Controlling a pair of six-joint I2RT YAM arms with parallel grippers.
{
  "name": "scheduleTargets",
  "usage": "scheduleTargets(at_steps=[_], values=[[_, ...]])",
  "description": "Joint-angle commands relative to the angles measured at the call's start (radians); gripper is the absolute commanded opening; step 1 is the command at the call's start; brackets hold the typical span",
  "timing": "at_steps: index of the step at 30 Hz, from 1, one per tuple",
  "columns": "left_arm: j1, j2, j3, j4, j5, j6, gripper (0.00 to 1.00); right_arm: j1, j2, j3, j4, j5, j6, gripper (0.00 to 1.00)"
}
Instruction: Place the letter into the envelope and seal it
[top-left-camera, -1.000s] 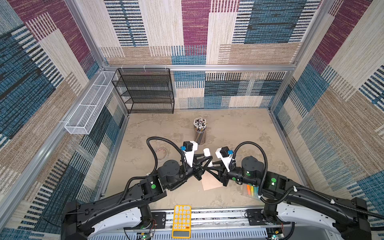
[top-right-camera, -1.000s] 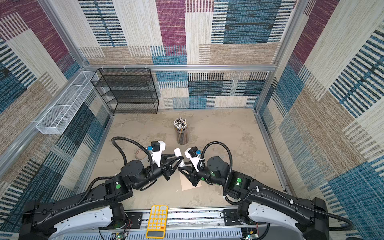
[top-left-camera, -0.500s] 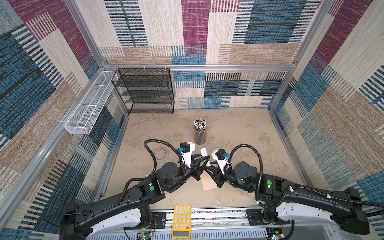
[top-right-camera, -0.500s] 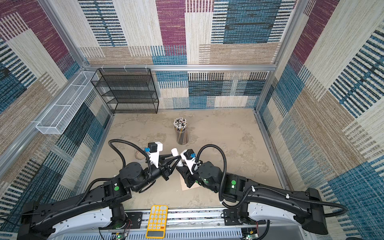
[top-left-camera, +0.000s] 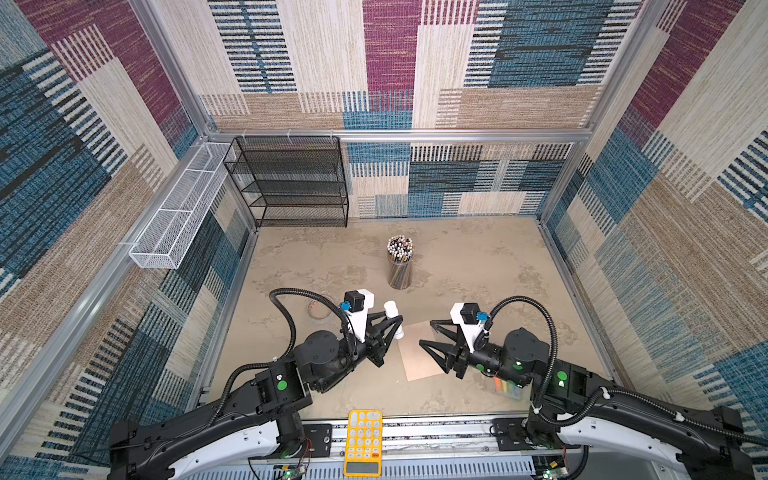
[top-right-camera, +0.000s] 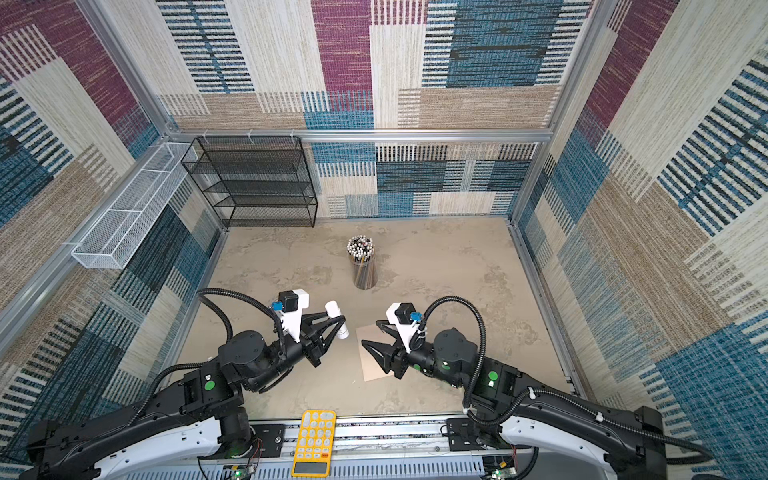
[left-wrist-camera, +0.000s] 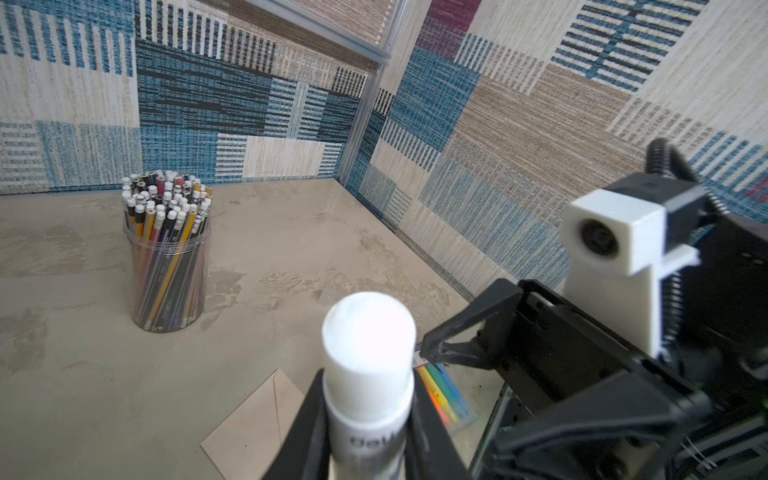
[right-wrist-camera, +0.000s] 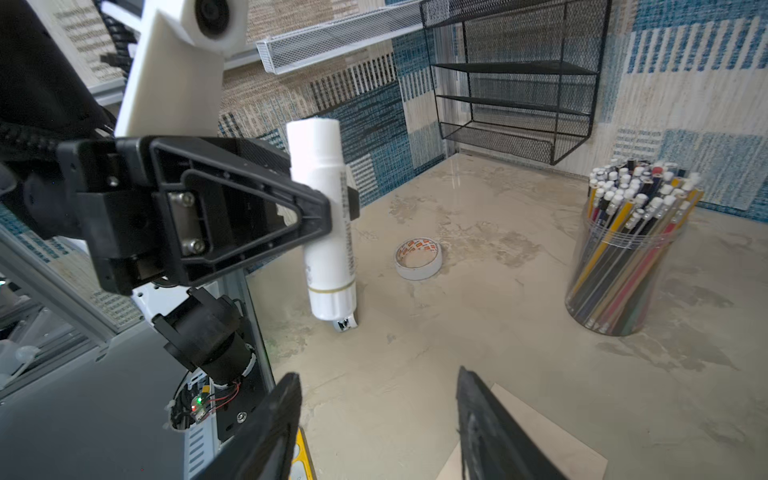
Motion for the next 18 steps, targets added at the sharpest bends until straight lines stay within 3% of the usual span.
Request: scheduleTargets(at_steps=[1, 7, 10, 18], values=[[0.025, -0.006, -0.004, 0.088, 0.161, 0.012, 0.00, -0.102, -0.008, -0.047, 0.180, -0.366, 0.056, 0.62], [0.087, 0.025, -0.012, 0.196, 0.435, -0.051, 0.00, -0.171, 0.091, -0.076, 0.392, -0.673, 0.105, 0.64], [0.095, 0.042, -0.010, 0.231, 0.491, -0.066, 0.00, -0.207, 0.124, -0.096, 0.522, -0.774, 0.169, 0.65], [0.095, 0.073, -0.034, 0.337, 0.555, -0.097, 0.00, -0.238, 0.199, -0.119, 0.683, -0.871, 0.260, 0.63]])
